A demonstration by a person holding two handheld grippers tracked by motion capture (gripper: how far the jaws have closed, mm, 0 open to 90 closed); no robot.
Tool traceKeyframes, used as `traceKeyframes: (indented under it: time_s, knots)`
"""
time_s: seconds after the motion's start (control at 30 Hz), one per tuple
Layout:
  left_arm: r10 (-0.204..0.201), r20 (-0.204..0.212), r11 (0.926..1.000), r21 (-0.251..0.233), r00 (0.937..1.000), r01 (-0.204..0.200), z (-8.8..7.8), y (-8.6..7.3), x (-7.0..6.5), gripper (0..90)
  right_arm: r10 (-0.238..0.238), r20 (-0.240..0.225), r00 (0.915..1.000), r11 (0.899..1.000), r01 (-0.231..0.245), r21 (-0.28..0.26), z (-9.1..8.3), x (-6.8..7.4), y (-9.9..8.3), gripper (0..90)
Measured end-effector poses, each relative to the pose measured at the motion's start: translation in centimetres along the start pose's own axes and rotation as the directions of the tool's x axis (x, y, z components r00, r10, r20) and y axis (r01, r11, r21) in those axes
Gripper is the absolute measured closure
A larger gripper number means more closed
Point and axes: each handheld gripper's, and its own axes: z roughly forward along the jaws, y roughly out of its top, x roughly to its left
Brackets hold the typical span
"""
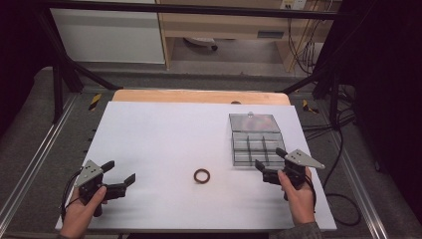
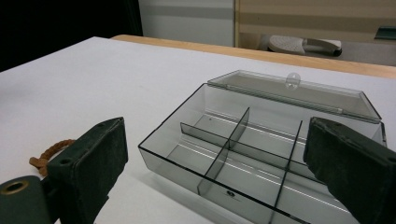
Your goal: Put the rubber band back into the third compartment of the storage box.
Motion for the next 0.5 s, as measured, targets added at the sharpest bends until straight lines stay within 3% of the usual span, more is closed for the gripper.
traceKeyframes:
  time_s: [0.27,0.5]
  knots:
    - [0.013,0.001,0.9998,0.016,0.9999,-0.013,0.1,-0.1,-0.1,5.1,-0.047,-0.037,0.9982,0.999,0.047,-0.004,0.3,1.9,1.3,6.0]
    - [0.016,0.021,0.9992,0.035,0.9996,-0.016,0.4,0.0,-0.4,5.1,-0.096,-0.112,0.9891,0.995,0.096,-0.004,2.0,4.6,2.4,4.9]
